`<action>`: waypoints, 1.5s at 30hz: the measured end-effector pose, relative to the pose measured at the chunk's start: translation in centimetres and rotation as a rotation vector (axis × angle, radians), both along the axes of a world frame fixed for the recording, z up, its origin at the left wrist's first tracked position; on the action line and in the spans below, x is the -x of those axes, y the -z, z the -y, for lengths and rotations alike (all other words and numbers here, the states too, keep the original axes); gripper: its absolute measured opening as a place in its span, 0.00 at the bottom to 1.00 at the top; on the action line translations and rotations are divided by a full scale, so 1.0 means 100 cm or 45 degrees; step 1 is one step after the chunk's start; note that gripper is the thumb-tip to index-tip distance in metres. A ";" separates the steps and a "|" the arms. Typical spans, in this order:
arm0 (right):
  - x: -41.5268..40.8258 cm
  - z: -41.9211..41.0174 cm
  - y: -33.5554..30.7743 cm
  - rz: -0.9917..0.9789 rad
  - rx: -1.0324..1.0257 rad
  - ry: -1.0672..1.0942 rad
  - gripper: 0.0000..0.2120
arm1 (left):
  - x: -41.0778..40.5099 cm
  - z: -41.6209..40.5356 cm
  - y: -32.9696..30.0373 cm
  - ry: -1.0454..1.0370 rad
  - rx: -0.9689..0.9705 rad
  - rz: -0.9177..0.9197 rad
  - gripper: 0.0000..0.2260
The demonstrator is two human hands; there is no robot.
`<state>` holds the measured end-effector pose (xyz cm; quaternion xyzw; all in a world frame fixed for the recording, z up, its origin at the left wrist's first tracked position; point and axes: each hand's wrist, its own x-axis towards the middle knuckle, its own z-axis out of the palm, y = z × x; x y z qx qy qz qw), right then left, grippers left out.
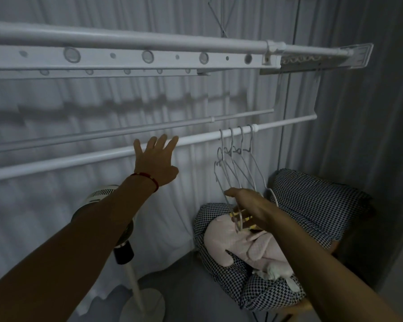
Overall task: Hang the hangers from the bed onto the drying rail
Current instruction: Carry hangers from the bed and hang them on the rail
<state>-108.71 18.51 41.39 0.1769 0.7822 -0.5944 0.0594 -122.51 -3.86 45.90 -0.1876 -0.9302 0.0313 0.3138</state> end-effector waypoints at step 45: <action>-0.780 0.110 0.233 0.283 -0.382 1.806 0.12 | -0.761 -0.169 0.237 1.994 0.190 1.601 0.20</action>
